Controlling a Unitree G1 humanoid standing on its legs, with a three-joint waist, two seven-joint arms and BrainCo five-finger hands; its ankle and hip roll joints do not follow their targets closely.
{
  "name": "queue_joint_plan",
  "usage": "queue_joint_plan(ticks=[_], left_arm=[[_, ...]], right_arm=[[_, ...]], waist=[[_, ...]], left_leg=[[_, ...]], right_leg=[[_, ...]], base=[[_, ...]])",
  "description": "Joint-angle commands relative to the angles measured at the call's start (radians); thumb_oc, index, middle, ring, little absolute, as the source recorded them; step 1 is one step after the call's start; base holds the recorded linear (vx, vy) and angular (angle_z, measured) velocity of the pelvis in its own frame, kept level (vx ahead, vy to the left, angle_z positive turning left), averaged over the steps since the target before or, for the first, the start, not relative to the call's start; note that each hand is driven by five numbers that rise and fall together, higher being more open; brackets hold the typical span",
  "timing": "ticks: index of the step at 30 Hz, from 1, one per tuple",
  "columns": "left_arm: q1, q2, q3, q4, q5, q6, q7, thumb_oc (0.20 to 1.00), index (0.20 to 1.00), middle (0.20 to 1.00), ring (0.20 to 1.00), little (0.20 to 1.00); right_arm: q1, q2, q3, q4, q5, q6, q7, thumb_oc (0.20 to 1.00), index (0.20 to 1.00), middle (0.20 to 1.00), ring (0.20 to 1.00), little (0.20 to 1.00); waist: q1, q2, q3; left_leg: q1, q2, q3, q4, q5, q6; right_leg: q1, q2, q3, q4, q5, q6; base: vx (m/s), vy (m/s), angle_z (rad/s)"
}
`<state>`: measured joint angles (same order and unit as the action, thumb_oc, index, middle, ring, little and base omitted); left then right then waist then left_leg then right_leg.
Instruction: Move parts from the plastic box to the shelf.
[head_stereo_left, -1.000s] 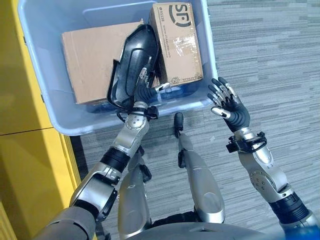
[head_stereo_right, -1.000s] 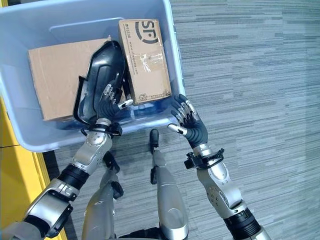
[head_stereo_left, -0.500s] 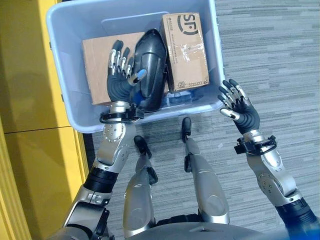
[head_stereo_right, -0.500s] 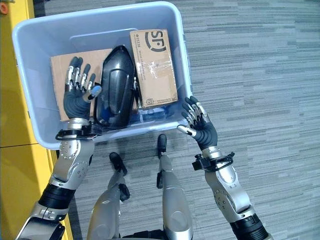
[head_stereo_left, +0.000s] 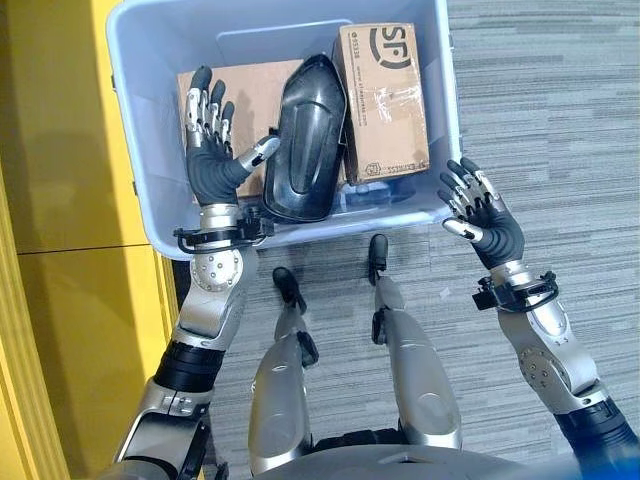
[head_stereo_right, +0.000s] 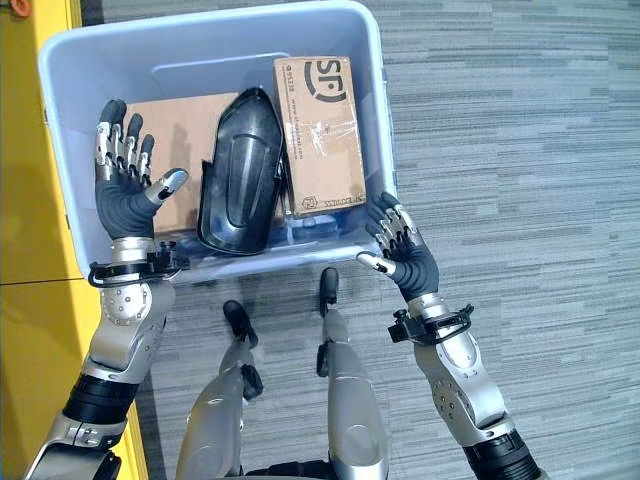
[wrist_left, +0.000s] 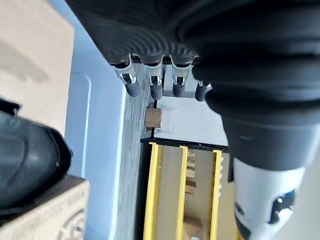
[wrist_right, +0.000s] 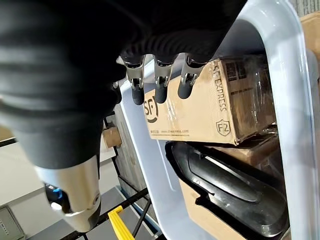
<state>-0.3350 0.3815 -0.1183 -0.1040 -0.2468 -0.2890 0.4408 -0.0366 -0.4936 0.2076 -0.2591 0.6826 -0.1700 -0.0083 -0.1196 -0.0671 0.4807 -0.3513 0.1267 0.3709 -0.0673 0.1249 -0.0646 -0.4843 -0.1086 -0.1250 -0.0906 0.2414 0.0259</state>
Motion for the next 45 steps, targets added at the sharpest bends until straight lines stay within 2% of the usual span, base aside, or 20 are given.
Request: queue_joint_plan(ticks=[1, 2, 5, 7, 11, 12, 19, 21, 23, 24, 32, 37, 45], left_arm=[[-0.033, 0.083, 0.037, 0.035, 0.184, 0.007, 0.085, 1.0, 1.0, 1.0, 1.0, 1.0], [-0.043, 0.096, 0.036, 0.067, 0.275, 0.042, 0.126, 1.0, 1.0, 1.0, 1.0, 1.0], [-0.051, 0.094, 0.033, 0.092, 0.319, 0.056, 0.149, 1.0, 1.0, 1.0, 1.0, 1.0], [-0.064, 0.112, 0.025, 0.122, 0.426, 0.096, 0.182, 1.0, 1.0, 1.0, 1.0, 1.0], [-0.09, 0.109, 0.009, 0.173, 0.506, 0.131, 0.232, 1.0, 1.0, 1.0, 1.0, 1.0], [-0.097, 0.096, 0.004, 0.189, 0.492, 0.133, 0.239, 1.0, 1.0, 1.0, 1.0, 1.0], [-0.121, 0.093, 0.002, 0.248, 0.533, 0.181, 0.274, 1.0, 1.0, 1.0, 1.0, 1.0], [-0.125, 0.098, 0.004, 0.259, 0.548, 0.193, 0.282, 1.0, 1.0, 1.0, 1.0, 1.0], [-0.126, 0.097, 0.006, 0.275, 0.554, 0.206, 0.29, 1.0, 1.0, 1.0, 1.0, 1.0], [-0.129, 0.095, 0.003, 0.286, 0.557, 0.211, 0.293, 1.0, 1.0, 1.0, 1.0, 1.0], [-0.16, 0.077, -0.014, 0.38, 0.533, 0.237, 0.31, 1.0, 1.0, 1.0, 1.0, 1.0], [-0.199, 0.068, -0.042, 0.512, 0.506, 0.264, 0.316, 1.0, 1.0, 1.0, 1.0, 1.0], [-0.243, 0.046, -0.066, 0.671, 0.441, 0.271, 0.323, 1.0, 1.0, 1.0, 1.0, 1.0]], right_arm=[[0.002, -0.02, -0.029, -0.064, -0.023, -0.068, -0.015, 1.0, 1.0, 1.0, 1.0, 1.0], [-0.001, -0.02, -0.024, -0.061, -0.017, -0.074, -0.018, 1.0, 1.0, 1.0, 1.0, 1.0], [-0.007, -0.02, -0.024, -0.057, -0.022, -0.078, -0.028, 1.0, 1.0, 1.0, 1.0, 1.0], [-0.014, -0.025, -0.019, -0.054, -0.025, -0.082, -0.033, 1.0, 1.0, 1.0, 1.0, 1.0], [-0.035, -0.025, -0.012, -0.042, -0.028, -0.091, -0.05, 1.0, 1.0, 1.0, 1.0, 1.0], [-0.045, -0.024, -0.008, -0.041, -0.029, -0.093, -0.054, 1.0, 1.0, 1.0, 1.0, 1.0], [-0.061, -0.021, -0.005, -0.034, -0.036, -0.095, -0.07, 1.0, 1.0, 1.0, 1.0, 1.0], [-0.062, -0.02, -0.007, -0.033, -0.035, -0.095, -0.072, 1.0, 1.0, 1.0, 1.0, 1.0], [-0.067, -0.019, -0.006, -0.032, -0.035, -0.096, -0.075, 1.0, 1.0, 1.0, 1.0, 1.0], [-0.069, -0.018, -0.005, -0.03, -0.033, -0.096, -0.075, 1.0, 1.0, 1.0, 1.0, 1.0], [-0.079, -0.017, 0.01, -0.029, -0.033, -0.093, -0.08, 1.0, 1.0, 1.0, 1.0, 1.0], [-0.083, -0.021, 0.027, -0.031, -0.026, -0.092, -0.078, 1.0, 1.0, 1.0, 1.0, 1.0], [-0.08, -0.029, 0.052, -0.043, -0.016, -0.096, -0.069, 1.0, 1.0, 1.0, 1.0, 1.0]], waist=[[-0.019, -0.026, -0.028], [-0.02, -0.029, -0.024], [-0.023, -0.033, -0.02], [-0.026, -0.039, -0.012], [-0.028, -0.043, -0.007], [-0.027, -0.041, -0.012], [-0.03, -0.047, -0.01], [-0.034, -0.05, -0.004], [-0.034, -0.05, -0.003], [-0.033, -0.047, -0.009], [-0.042, -0.056, -0.006], [-0.051, -0.063, -0.004], [-0.062, -0.068, 0.001]], left_leg=[[0.037, 0.105, -0.063, 0.042, 0.003, -0.086], [0.034, 0.106, -0.063, 0.041, 0.004, -0.087], [0.031, 0.107, -0.061, 0.039, 0.006, -0.087], [0.018, 0.108, -0.052, 0.042, 0.027, -0.079], [0.014, 0.108, -0.052, 0.043, 0.026, -0.078], [0.023, 0.108, -0.061, 0.038, 0.007, -0.085], [0.017, 0.109, -0.062, 0.038, 0.009, -0.085], [0.005, 0.11, -0.054, 0.043, 0.028, -0.077], [0.003, 0.109, -0.053, 0.044, 0.028, -0.077], [0.014, 0.109, -0.062, 0.038, 0.009, -0.085], [0.004, 0.112, -0.062, 0.042, 0.008, -0.085], [-0.007, 0.115, -0.064, 0.044, 0.009, -0.084], [-0.022, 0.113, -0.066, 0.048, 0.011, -0.083]], right_leg=[[0.052, -0.136, 0.038, 0.095, -0.079, 0.171], [0.048, -0.135, 0.038, 0.095, -0.078, 0.171], [0.044, -0.133, 0.039, 0.095, -0.078, 0.172], [0.03, -0.133, 0.036, 0.096, -0.059, 0.164], [0.021, -0.132, 0.039, 0.099, -0.058, 0.163], [0.027, -0.131, 0.043, 0.099, -0.075, 0.17], [0.019, -0.128, 0.046, 0.101, -0.073, 0.168], [0.008, -0.128, 0.044, 0.103, -0.056, 0.161], [0.005, -0.126, 0.046, 0.105, -0.056, 0.16], [0.014, -0.124, 0.049, 0.103, -0.073, 0.168], [0.002, -0.117, 0.051, 0.106, -0.074, 0.163], [-0.011, -0.111, 0.055, 0.108, -0.073, 0.161], [-0.028, -0.105, 0.058, 0.112, -0.071, 0.158]], base=[[0.0, 0.0, 0.0], [0.0, 0.0, 0.0], [0.0, 0.0, 0.0], [-0.09, -0.024, 0.01], [0.0, 0.0, 0.0], [0.07, 0.019, 0.0], [0.0, -0.001, 0.0], [-0.07, -0.017, 0.0], [0.04, 0.011, -0.01], [0.08, 0.019, -0.01], [0.01, 0.001, 0.0], [0.0, 0.0, 0.0], [0.0, 0.0, 0.0]])
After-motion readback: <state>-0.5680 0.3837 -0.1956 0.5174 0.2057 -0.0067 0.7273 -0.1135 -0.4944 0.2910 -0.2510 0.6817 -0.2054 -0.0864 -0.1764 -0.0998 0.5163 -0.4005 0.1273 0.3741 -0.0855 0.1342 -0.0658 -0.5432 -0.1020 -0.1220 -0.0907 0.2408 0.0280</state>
